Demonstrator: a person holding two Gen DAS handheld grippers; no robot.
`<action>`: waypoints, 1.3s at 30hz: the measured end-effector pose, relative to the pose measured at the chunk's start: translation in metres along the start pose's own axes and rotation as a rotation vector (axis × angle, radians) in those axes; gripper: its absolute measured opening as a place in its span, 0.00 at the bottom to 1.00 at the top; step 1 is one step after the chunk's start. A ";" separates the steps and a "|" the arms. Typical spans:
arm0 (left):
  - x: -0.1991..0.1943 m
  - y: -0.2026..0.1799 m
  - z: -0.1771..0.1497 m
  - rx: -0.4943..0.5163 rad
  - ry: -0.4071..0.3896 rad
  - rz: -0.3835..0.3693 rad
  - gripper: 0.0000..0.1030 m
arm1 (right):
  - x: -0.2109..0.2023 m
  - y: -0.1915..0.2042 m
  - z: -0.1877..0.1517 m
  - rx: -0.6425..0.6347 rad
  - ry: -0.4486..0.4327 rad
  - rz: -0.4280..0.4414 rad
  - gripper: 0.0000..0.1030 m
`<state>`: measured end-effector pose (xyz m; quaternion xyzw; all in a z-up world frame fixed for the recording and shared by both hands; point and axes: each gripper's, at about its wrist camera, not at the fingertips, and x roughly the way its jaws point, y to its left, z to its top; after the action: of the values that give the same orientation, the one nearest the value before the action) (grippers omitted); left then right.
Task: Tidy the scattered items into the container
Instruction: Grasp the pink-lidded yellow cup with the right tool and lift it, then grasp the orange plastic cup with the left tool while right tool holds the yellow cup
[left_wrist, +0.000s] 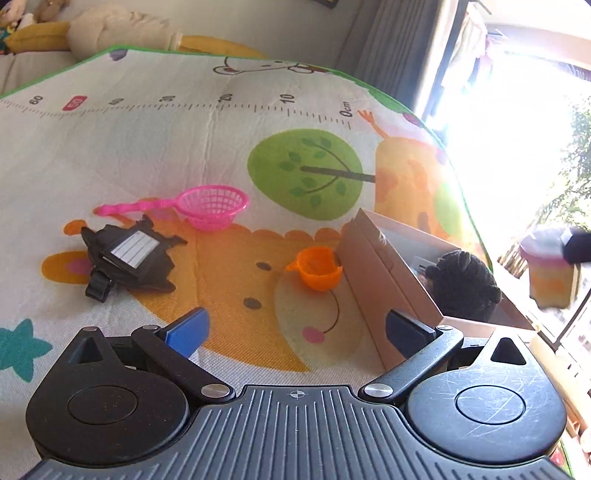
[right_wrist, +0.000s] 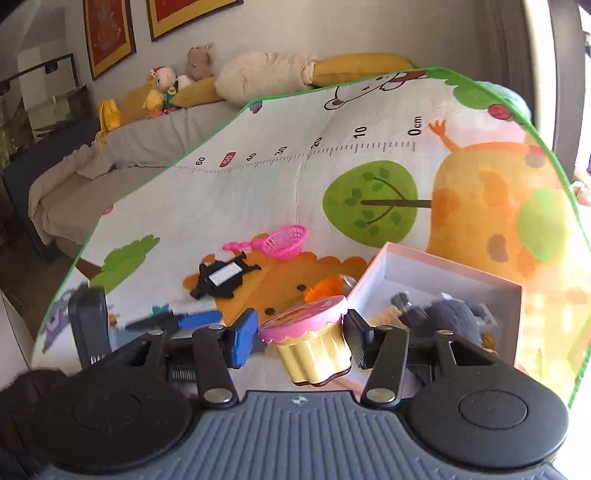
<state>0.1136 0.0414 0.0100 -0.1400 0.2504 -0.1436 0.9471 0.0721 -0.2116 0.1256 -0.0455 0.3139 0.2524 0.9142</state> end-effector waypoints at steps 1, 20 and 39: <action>0.000 -0.001 0.000 0.004 -0.001 0.007 1.00 | -0.006 0.001 -0.018 -0.004 -0.013 -0.006 0.49; 0.035 -0.022 0.029 0.154 0.059 0.163 1.00 | -0.027 -0.026 -0.169 0.186 -0.152 -0.001 0.86; 0.108 -0.022 0.044 0.203 0.132 0.053 0.68 | -0.010 -0.029 -0.173 0.258 -0.056 -0.006 0.95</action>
<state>0.2222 -0.0076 0.0074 -0.0270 0.3002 -0.1520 0.9413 -0.0160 -0.2829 -0.0083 0.0785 0.3181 0.2083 0.9216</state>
